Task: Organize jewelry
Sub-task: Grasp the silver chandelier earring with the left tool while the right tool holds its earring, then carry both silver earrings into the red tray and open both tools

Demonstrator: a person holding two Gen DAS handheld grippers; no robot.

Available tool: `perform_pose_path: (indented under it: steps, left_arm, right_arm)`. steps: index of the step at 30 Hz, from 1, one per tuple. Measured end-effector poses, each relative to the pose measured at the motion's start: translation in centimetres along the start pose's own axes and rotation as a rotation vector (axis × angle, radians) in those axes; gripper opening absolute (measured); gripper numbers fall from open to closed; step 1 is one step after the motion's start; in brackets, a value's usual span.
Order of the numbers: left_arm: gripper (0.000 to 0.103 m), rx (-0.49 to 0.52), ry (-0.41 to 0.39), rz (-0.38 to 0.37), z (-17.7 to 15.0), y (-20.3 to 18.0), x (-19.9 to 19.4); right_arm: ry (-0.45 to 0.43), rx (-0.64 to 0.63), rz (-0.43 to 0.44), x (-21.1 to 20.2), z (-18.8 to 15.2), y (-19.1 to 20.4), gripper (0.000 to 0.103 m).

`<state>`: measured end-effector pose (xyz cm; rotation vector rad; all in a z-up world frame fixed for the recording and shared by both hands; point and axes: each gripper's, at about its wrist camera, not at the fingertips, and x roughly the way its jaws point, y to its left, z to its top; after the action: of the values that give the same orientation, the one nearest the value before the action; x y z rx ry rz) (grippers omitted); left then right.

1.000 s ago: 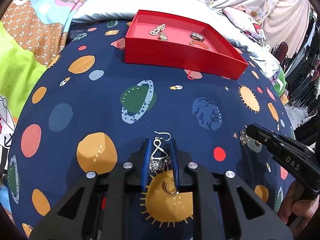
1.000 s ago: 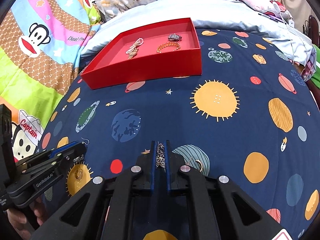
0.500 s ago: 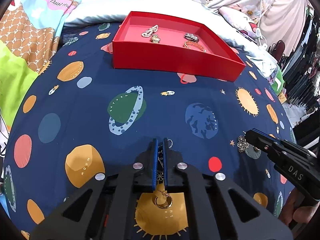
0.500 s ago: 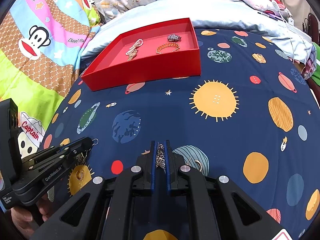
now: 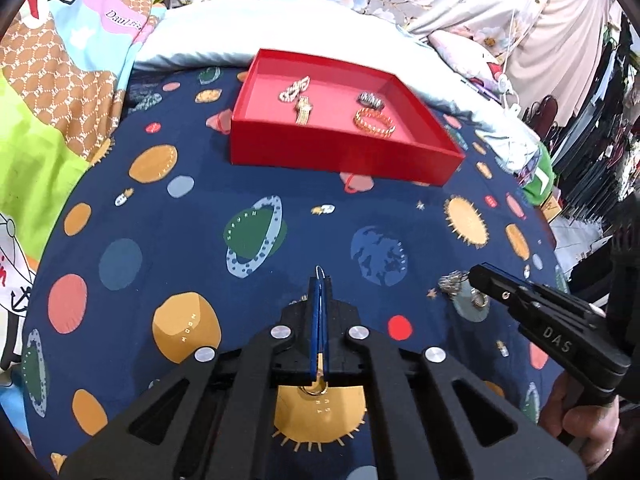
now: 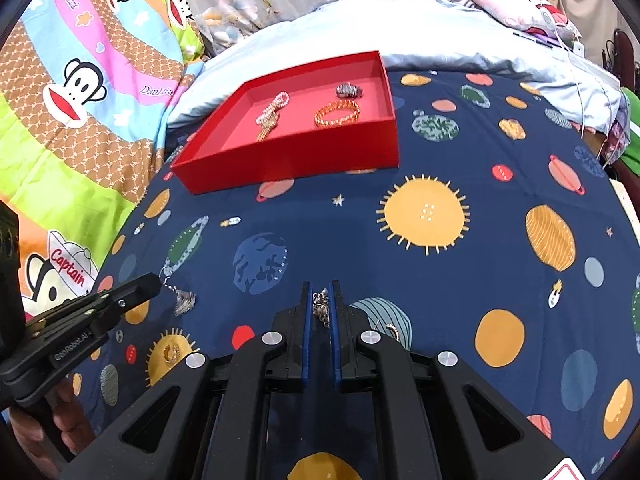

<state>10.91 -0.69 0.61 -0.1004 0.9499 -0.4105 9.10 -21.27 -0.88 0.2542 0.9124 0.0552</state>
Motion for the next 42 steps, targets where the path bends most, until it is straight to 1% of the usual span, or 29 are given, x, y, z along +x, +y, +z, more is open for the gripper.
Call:
perform_pose_path:
  steps: [7, 14, 20, 23, 27, 34, 38, 42]
  left_arm:
    - [0.000, 0.007, -0.058, -0.028, 1.3, -0.8, -2.4]
    - [0.000, 0.021, -0.101, -0.036, 2.5, -1.1, -3.8]
    - [0.000, 0.036, -0.150, -0.034, 4.7, -1.5, -4.5]
    - [0.000, 0.048, -0.174, -0.030, 5.9, -1.7, -4.4]
    - [0.000, 0.054, -0.212, -0.022, 8.2, -1.8, -4.1]
    - [0.000, 0.079, -0.267, -0.006, 12.5, -2.3, -2.8]
    - [0.000, 0.083, -0.282, -0.001, 14.7, -2.2, -1.6]
    - [0.000, 0.081, -0.280, 0.008, 16.2, -2.1, 0.0]
  right_arm:
    - [-0.053, -0.011, 0.010, -2.1, 1.0, 0.6, 0.007]
    - [-0.089, -0.032, 0.020, -3.3, 2.0, 1.3, 0.007]
    - [-0.123, -0.055, 0.026, -3.9, 3.7, 1.8, 0.007]
    - [-0.146, -0.065, 0.026, -4.1, 5.0, 1.7, 0.007]
    - [-0.176, -0.078, 0.027, -4.0, 7.1, 1.8, 0.007]
    - [-0.215, -0.092, 0.031, -2.6, 11.9, 1.9, 0.007]
    - [-0.217, -0.083, 0.048, -1.1, 14.2, 1.7, 0.007]
    - [-0.200, -0.076, 0.062, 0.8, 15.7, 1.6, 0.007]
